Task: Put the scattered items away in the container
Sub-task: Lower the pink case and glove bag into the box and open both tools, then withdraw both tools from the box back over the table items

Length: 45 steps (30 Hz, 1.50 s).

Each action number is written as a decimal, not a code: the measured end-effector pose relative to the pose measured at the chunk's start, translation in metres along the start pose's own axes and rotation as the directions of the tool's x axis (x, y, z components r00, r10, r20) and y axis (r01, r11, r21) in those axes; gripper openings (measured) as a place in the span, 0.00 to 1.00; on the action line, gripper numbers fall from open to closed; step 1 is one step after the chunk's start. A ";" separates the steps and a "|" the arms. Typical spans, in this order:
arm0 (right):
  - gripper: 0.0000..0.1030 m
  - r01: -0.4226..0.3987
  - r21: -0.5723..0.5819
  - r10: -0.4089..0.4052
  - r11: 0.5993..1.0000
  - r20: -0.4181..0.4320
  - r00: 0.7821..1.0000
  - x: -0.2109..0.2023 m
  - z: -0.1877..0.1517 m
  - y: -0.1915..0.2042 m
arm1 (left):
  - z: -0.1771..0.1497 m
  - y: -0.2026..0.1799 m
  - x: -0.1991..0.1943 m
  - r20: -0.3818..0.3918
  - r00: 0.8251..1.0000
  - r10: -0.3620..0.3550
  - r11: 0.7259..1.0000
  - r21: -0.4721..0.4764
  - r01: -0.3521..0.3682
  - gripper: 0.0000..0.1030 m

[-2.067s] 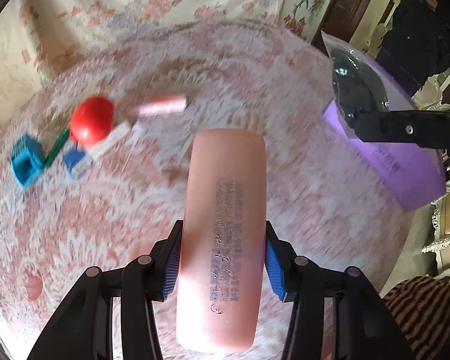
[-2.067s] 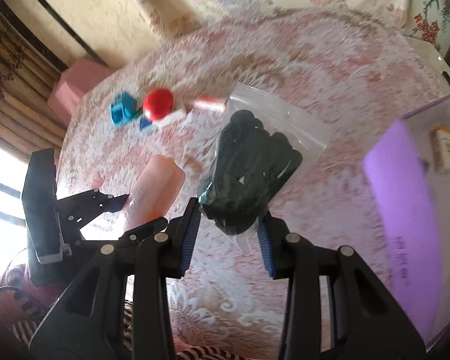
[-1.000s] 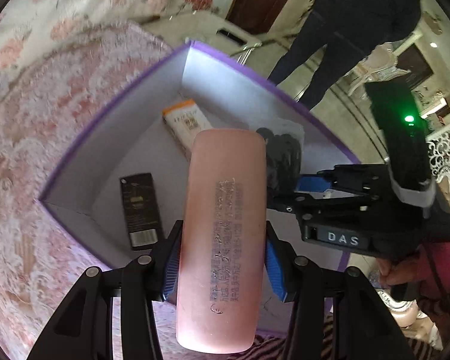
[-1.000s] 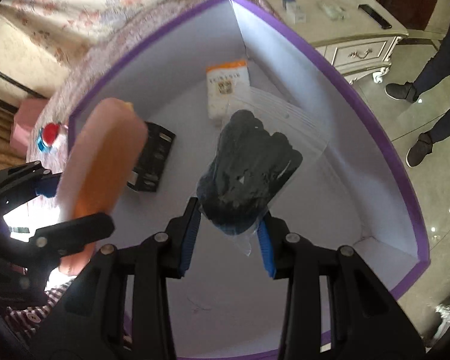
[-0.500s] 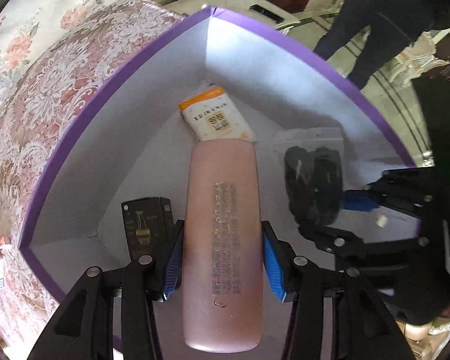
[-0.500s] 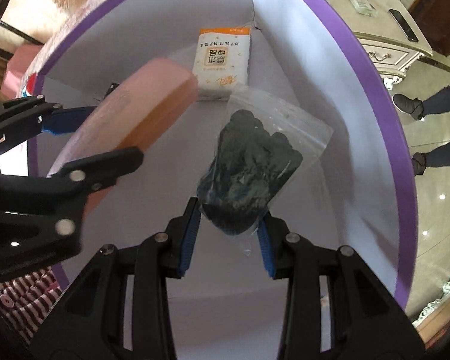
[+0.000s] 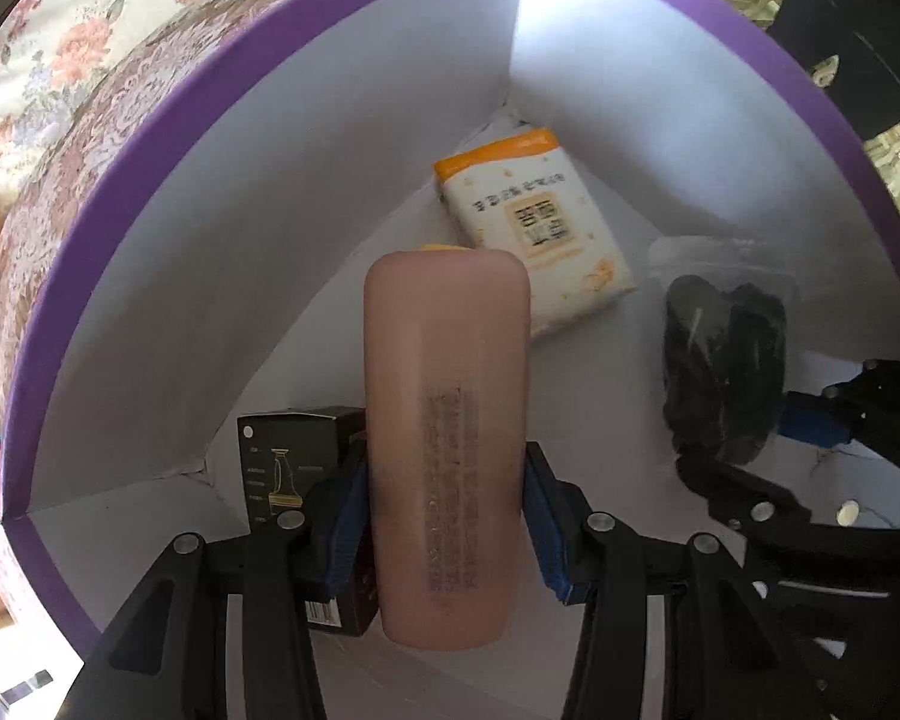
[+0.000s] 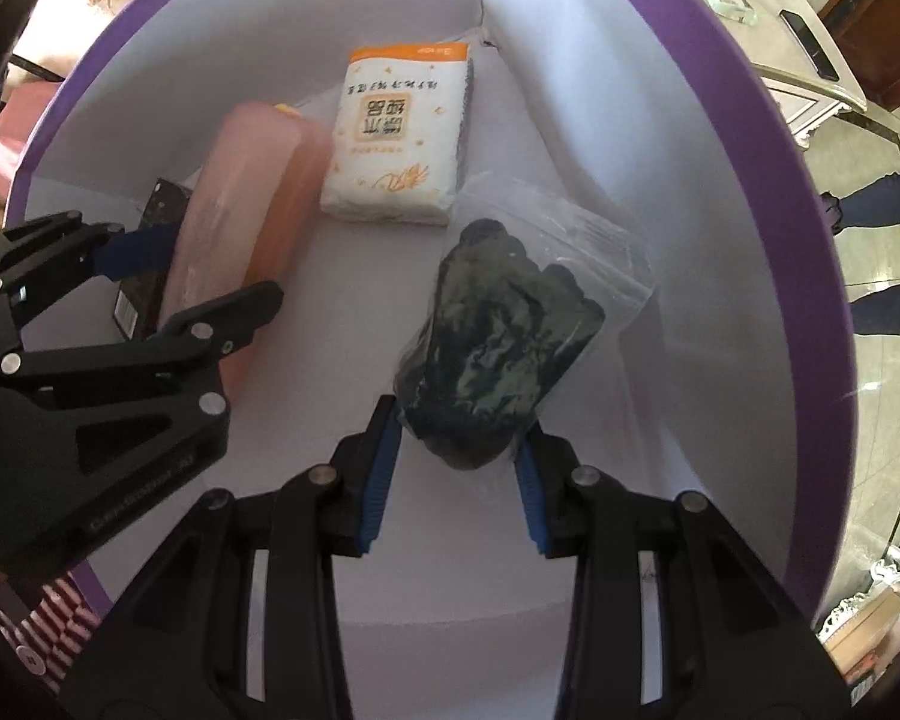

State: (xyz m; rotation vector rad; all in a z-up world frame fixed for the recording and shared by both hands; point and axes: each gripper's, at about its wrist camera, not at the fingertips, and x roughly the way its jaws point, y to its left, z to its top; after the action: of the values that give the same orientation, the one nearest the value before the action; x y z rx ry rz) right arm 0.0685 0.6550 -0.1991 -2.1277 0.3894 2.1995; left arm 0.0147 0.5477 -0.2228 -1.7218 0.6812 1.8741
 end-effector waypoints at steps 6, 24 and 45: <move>0.39 0.014 0.002 -0.014 1.000 -0.015 1.000 0.003 0.010 -0.003 | 0.002 0.011 0.004 0.001 1.000 0.010 1.000 0.000 -0.010 0.48; 0.53 0.010 0.047 -0.009 0.999 -0.007 1.000 -0.015 0.011 -0.029 | -0.009 0.024 0.006 0.005 1.000 -0.009 1.000 0.007 0.009 0.67; 0.64 0.072 0.163 -0.076 0.984 0.020 0.997 -0.044 -0.042 -0.080 | -0.042 0.033 -0.006 0.091 0.996 0.024 0.988 0.148 -0.038 0.73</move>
State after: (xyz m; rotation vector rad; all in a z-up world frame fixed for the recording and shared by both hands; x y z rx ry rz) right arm 0.1291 0.7294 -0.1671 -1.9953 0.4620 2.0761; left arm 0.0246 0.4949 -0.2193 -1.5328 0.7959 1.8588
